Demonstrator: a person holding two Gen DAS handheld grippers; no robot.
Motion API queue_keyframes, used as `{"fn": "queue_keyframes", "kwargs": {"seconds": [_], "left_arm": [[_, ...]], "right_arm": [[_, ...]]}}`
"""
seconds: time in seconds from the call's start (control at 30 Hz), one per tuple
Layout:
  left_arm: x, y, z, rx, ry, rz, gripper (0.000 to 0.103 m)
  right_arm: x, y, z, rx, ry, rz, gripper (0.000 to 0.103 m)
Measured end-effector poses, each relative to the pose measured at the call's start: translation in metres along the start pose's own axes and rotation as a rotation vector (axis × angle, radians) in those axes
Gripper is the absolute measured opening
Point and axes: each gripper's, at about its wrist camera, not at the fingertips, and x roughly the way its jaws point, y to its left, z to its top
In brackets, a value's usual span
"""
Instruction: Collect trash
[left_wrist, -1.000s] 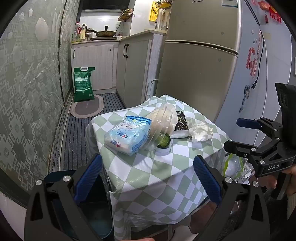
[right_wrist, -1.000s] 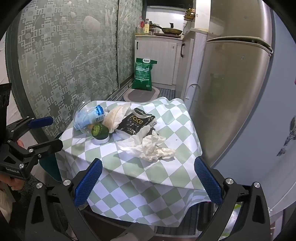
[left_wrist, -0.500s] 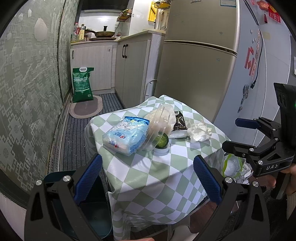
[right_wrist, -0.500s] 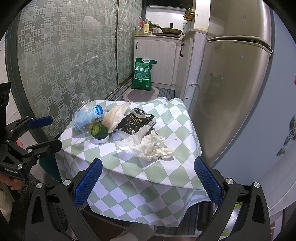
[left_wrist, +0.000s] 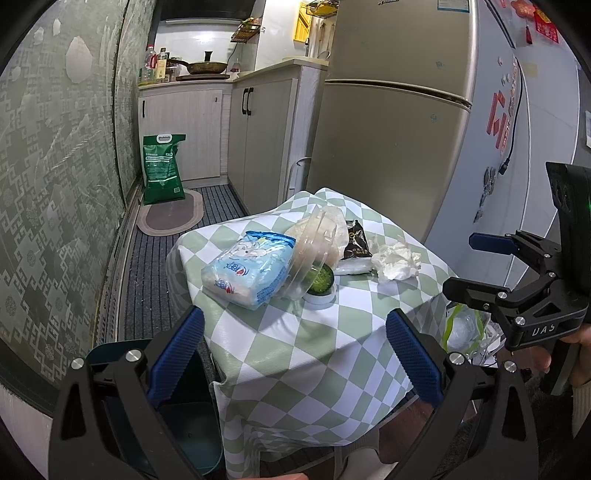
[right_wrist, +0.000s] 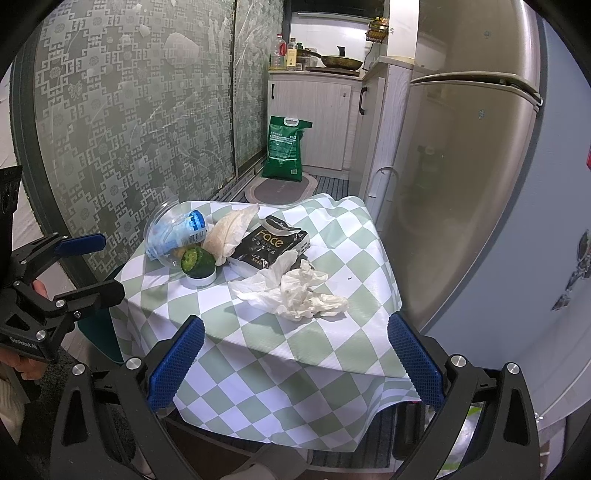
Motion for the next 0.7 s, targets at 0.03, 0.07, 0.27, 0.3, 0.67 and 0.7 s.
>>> {"fn": "queue_keyframes", "kwargs": {"seconds": [0.03,0.07,0.27,0.3,0.67,0.7], "left_arm": [[0.0003,-0.0003,0.0,-0.001,0.001,-0.001,0.1],[0.0005,-0.0008,0.0001,0.0,0.002,-0.001,0.1],[0.002,-0.0018,-0.0004,0.0,0.001,-0.003,0.1],[0.0016,-0.0015,-0.0004,0.0,0.002,-0.002,0.1],[0.002,-0.0027,-0.0007,0.002,0.002,-0.003,0.1],[0.0018,-0.002,-0.0008,0.002,0.002,-0.003,0.1]], "right_arm": [[-0.0005,0.0009,0.0,0.0,0.0,-0.001,0.1],[-0.0009,0.002,0.0,0.0,0.001,-0.002,0.1],[0.0016,-0.0034,0.0009,0.0,0.0,-0.001,0.1],[0.0019,-0.0037,0.0009,0.0,0.001,-0.001,0.1],[0.0018,-0.0014,0.0002,-0.001,0.001,-0.001,0.1],[0.001,-0.0019,0.0009,-0.001,0.0,-0.002,0.1]]}}
